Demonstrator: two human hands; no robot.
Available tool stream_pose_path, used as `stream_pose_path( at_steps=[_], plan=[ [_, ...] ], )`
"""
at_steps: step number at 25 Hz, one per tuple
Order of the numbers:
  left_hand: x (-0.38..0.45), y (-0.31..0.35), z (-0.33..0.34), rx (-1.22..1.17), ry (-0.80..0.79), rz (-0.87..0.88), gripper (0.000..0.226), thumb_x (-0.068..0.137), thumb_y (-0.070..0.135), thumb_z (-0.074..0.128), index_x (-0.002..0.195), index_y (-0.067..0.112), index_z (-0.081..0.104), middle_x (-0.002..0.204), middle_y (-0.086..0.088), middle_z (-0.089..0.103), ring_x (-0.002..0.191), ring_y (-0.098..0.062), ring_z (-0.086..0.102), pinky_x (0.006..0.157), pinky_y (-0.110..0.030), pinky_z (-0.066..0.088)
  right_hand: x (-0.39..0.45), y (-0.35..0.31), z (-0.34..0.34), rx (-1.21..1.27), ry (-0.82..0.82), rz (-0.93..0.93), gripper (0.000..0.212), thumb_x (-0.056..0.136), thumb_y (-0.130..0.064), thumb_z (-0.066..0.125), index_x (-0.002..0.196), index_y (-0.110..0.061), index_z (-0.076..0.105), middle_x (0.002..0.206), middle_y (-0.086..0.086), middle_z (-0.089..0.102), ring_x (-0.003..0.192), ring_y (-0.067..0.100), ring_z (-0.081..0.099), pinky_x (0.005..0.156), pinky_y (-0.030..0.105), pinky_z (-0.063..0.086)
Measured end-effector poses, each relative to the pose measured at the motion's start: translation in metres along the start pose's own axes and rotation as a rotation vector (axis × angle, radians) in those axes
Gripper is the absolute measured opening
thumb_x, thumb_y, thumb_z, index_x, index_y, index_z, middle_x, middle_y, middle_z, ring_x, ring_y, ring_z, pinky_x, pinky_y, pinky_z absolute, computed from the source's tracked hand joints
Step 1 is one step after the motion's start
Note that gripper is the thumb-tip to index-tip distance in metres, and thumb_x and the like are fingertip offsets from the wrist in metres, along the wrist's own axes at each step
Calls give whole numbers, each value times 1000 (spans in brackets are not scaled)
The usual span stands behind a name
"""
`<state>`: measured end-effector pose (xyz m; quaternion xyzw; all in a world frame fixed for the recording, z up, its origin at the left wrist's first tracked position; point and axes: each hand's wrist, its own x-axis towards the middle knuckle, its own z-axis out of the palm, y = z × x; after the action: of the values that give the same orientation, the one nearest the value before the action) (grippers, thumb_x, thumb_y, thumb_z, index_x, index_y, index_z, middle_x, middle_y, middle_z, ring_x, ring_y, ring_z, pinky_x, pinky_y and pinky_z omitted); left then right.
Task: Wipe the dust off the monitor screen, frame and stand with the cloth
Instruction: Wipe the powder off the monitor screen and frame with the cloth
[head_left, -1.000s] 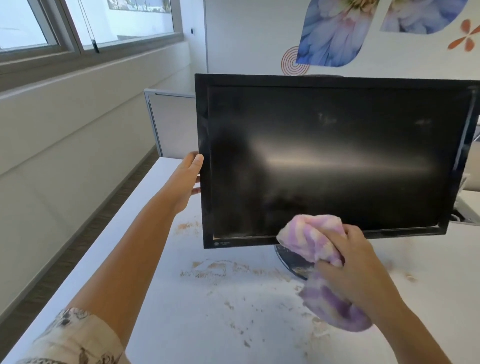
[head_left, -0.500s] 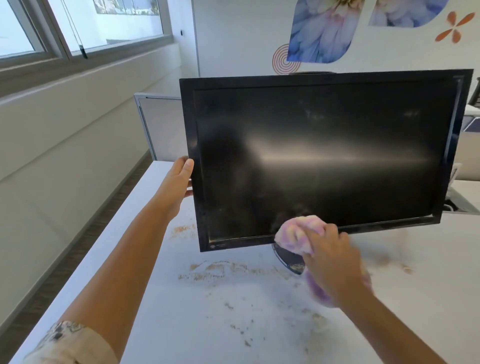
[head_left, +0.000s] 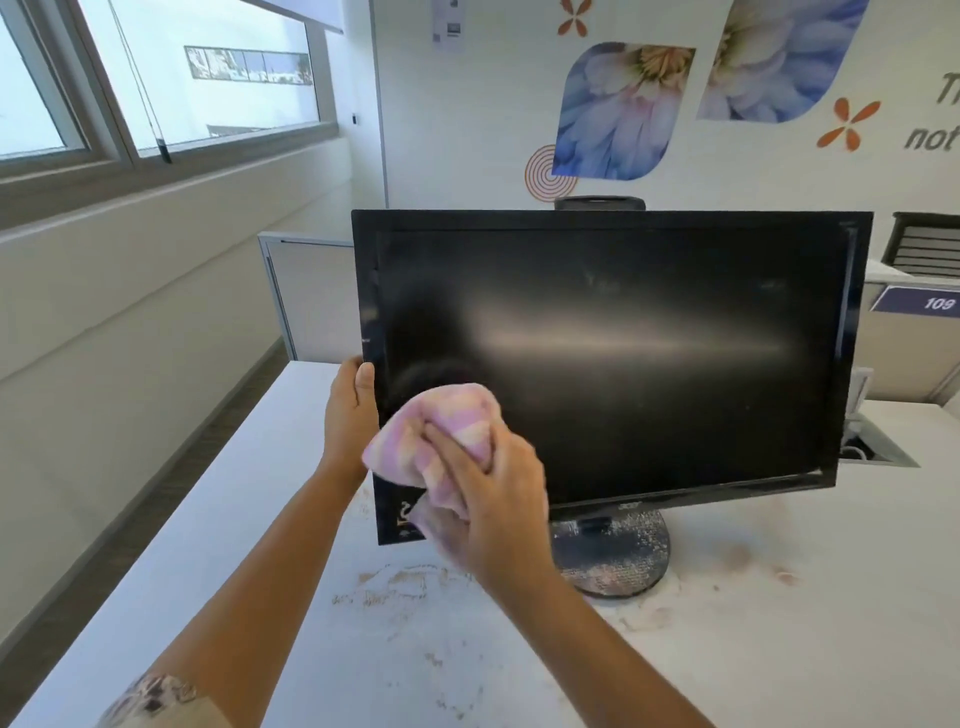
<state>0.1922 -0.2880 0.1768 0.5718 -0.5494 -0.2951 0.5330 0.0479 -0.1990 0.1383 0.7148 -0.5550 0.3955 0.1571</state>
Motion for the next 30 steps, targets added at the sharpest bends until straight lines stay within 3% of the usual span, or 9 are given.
stream_pose_path(
  at_steps=[2,6,9,11,14,17,22,25,30],
  plan=[
    [4,-4,-4,20,-30,-24,23,99,34,25,97,19,43,86,6,49,82,-11,48,73,-22,39,-11,-14,33,14,-8,-81,65,75,-52,68,132,-39,40,129,-1,45,113,21,48,92,38,49],
    [12,-11,-12,64,-122,-22,31,98,36,24,111,16,45,106,-1,54,102,-20,50,90,-36,42,-2,54,35,-98,133,-144,55,75,-59,60,126,-39,53,119,4,44,110,27,46,90,42,46],
    [11,-8,-7,40,-132,-25,40,97,38,25,125,14,41,127,-7,50,115,-24,48,102,-42,38,-5,151,-4,-74,316,446,53,66,-53,57,116,-40,52,107,9,47,101,32,48,79,39,38],
    [12,-8,-8,48,-127,-19,40,97,38,25,126,14,41,129,-7,50,118,-26,48,103,-44,39,-17,208,-34,-31,325,824,68,68,-40,57,133,-19,48,120,25,44,107,39,47,88,42,40],
    [14,-10,-13,84,-148,-17,42,97,38,26,126,12,42,129,-8,51,118,-29,48,104,-46,40,-20,216,-42,-56,266,1000,72,75,-30,60,141,-13,37,128,33,37,110,49,44,94,47,40],
    [15,-10,-13,83,-155,-19,41,97,38,26,125,13,42,127,-8,51,117,-28,49,102,-45,41,-17,137,-7,-42,191,818,79,70,-35,68,142,-23,40,127,31,40,113,47,44,94,46,40],
    [14,-10,-17,33,-166,-7,29,99,32,26,111,15,46,105,-3,55,107,-29,53,87,-39,47,-34,-21,55,-76,-29,173,65,65,-55,73,124,-31,63,120,10,59,111,34,58,86,49,53],
    [18,-6,-21,91,-215,1,30,99,30,27,113,11,45,106,-8,54,105,-32,54,84,-40,49,-33,-11,51,33,-194,135,44,85,-55,57,126,-37,58,124,-7,60,117,18,55,102,38,44],
    [17,-5,-18,158,-207,-29,42,98,32,26,131,7,38,130,-16,49,117,-36,49,95,-46,45,-57,77,0,25,-260,57,38,70,-39,78,104,-27,64,98,-8,66,82,11,61,78,19,50]
  ],
)
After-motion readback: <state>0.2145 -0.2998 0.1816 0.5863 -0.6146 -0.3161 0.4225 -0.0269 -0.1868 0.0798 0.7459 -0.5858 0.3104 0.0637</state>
